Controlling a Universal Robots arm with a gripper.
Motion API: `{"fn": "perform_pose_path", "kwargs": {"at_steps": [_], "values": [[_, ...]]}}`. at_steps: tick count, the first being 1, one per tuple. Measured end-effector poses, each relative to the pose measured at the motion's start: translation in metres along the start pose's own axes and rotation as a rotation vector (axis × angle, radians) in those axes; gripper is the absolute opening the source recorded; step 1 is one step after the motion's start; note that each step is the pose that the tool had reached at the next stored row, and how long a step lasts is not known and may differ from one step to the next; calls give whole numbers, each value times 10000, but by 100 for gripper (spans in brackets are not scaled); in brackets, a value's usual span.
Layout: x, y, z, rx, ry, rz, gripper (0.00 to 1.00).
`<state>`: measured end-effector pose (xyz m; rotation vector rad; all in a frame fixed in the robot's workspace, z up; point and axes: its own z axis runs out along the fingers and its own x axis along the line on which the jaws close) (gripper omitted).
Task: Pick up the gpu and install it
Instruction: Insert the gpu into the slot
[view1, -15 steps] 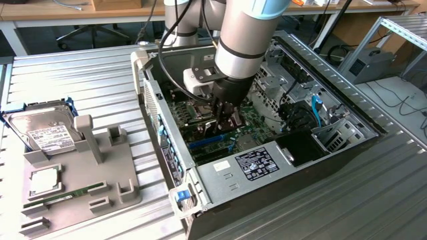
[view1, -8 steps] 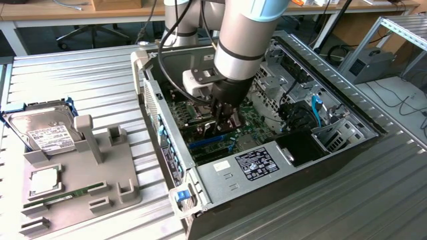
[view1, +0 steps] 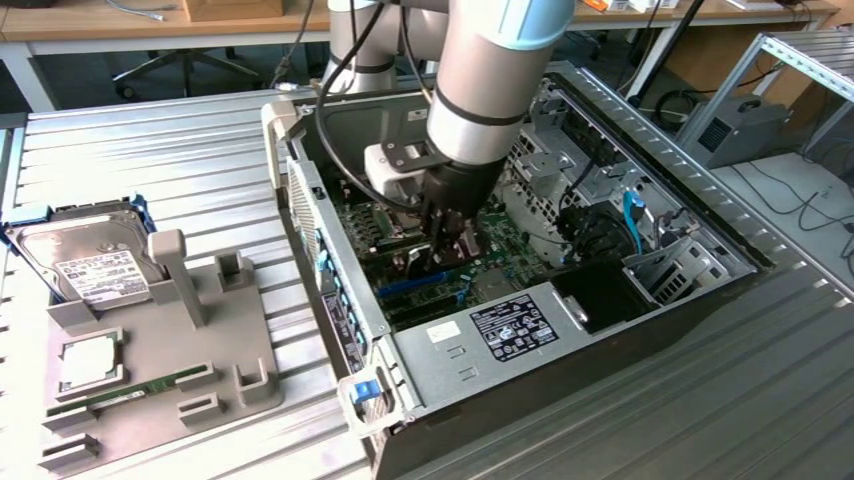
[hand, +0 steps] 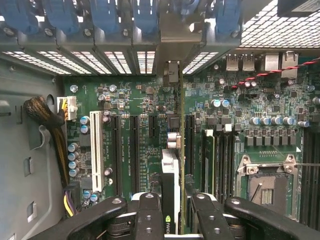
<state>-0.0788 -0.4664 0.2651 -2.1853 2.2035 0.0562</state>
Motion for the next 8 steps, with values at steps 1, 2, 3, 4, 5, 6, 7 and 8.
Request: {"fn": "perform_pose_path", "kwargs": {"at_steps": [1,2,3,4,5,6,7,8], "values": [[0,1,7,0,0,0,27],[1,3,13,0,0,-1,27],[1,4,18,0,-1,-1,27],[1,5,22,0,0,-1,27],[2,8,28,0,-1,0,27],[2,10,32,0,0,0,27],[2,11,35,-1,1,-1,27],[2,12,38,-1,1,-1,27]]}}
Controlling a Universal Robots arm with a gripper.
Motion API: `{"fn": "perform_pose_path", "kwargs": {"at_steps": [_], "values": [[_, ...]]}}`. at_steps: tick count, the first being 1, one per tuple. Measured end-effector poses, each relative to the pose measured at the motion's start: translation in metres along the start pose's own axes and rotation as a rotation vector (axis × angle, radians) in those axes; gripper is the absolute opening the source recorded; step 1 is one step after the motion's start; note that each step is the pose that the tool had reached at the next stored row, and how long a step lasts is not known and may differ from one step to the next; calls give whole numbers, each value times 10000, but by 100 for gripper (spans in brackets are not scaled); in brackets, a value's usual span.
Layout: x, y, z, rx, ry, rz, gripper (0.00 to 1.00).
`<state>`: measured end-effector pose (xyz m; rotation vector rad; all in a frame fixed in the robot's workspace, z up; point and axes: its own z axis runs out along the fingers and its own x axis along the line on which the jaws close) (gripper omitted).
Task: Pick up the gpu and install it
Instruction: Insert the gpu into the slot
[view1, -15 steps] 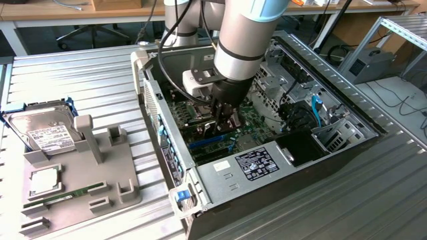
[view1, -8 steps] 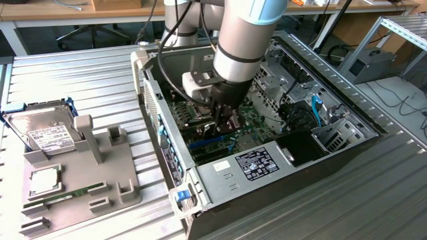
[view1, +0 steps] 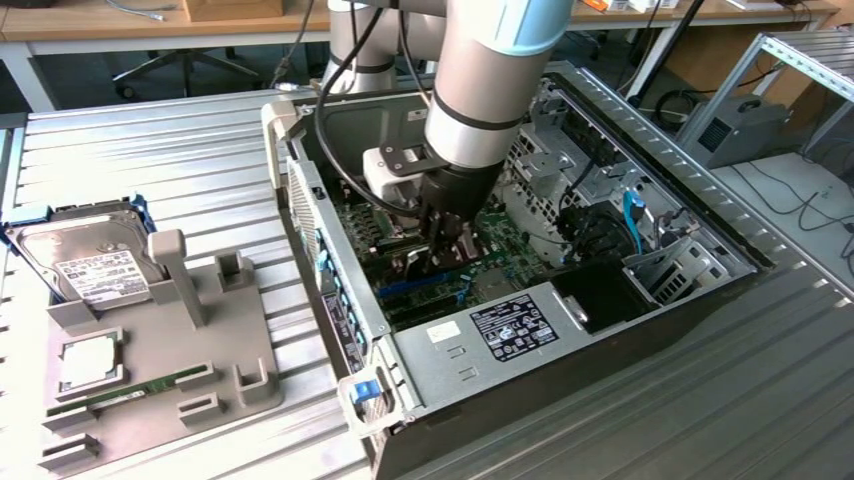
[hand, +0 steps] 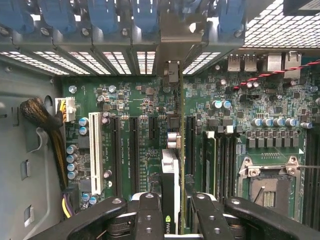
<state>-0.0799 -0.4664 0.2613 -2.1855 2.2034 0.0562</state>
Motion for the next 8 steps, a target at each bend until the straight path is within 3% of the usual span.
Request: {"fn": "perform_pose_path", "kwargs": {"at_steps": [8], "values": [[2,1,40,1,-2,1,27]]}}
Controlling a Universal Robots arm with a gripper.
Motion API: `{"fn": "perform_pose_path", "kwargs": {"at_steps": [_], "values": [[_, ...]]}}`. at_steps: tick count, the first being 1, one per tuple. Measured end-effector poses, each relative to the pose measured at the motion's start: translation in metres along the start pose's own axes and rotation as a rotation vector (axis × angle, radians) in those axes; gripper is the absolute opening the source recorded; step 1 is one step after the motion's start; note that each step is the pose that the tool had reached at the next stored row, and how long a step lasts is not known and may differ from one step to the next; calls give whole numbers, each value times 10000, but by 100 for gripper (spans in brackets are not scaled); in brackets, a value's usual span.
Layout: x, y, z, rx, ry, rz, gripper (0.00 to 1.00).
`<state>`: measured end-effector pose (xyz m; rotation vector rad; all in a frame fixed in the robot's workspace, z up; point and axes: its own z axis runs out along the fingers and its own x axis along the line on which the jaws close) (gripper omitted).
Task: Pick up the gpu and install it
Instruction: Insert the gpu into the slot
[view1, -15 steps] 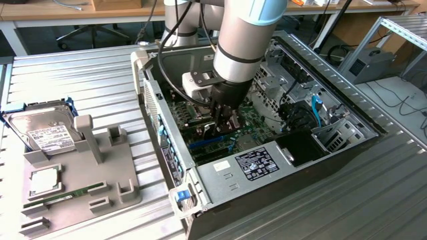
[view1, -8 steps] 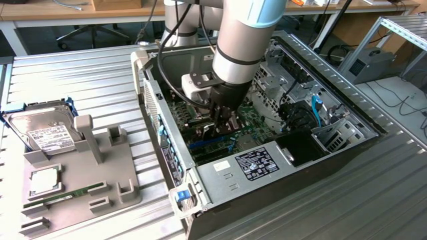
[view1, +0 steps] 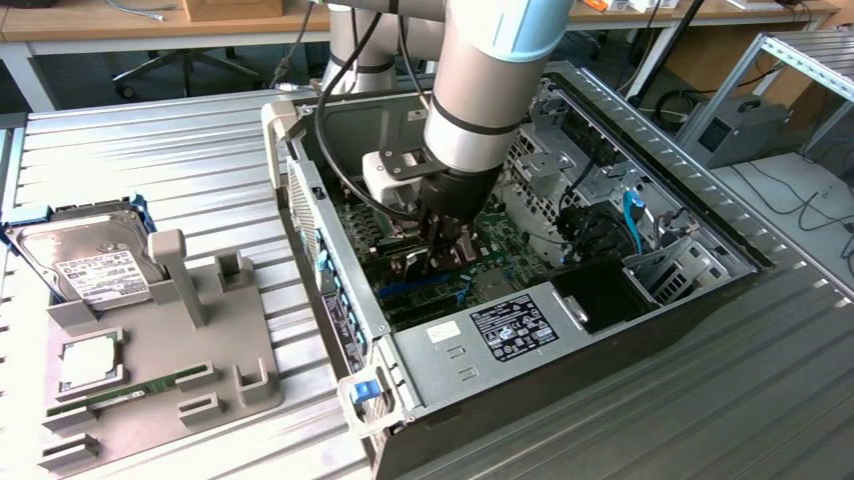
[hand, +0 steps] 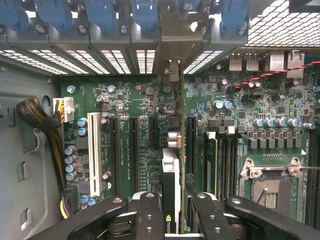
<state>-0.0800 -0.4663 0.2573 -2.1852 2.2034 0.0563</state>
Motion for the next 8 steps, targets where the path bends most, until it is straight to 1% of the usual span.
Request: {"fn": "perform_pose_path", "kwargs": {"at_steps": [8], "values": [[1,0,14,-1,2,1,27]]}}
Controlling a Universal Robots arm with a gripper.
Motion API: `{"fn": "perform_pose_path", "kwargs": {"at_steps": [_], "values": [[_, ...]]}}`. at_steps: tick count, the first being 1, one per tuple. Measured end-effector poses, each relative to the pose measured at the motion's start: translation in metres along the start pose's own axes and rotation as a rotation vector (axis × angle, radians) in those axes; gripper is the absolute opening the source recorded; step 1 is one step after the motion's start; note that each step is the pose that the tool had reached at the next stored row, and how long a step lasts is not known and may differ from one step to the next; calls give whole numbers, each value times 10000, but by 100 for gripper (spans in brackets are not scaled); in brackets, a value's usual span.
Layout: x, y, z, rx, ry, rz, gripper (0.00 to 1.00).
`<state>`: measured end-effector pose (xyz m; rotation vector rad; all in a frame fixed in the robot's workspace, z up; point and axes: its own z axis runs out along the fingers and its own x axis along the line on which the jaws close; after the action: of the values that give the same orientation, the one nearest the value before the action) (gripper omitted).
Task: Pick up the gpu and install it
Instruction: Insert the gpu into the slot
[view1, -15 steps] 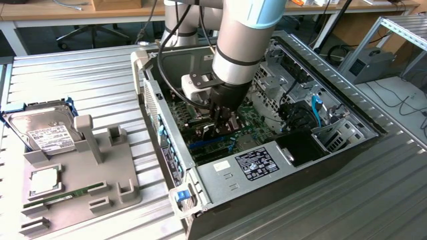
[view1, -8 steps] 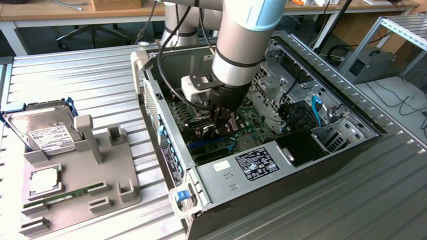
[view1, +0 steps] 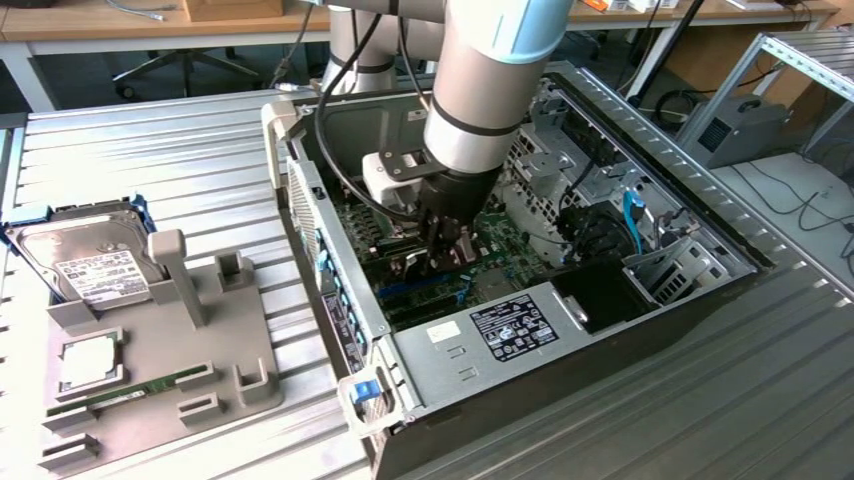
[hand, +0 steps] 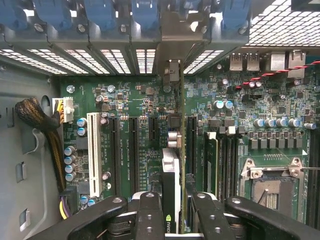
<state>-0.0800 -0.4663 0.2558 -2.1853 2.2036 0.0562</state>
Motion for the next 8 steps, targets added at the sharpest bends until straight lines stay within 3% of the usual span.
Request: {"fn": "perform_pose_path", "kwargs": {"at_steps": [8], "values": [[0,0,6,1,-1,-1,27]]}}
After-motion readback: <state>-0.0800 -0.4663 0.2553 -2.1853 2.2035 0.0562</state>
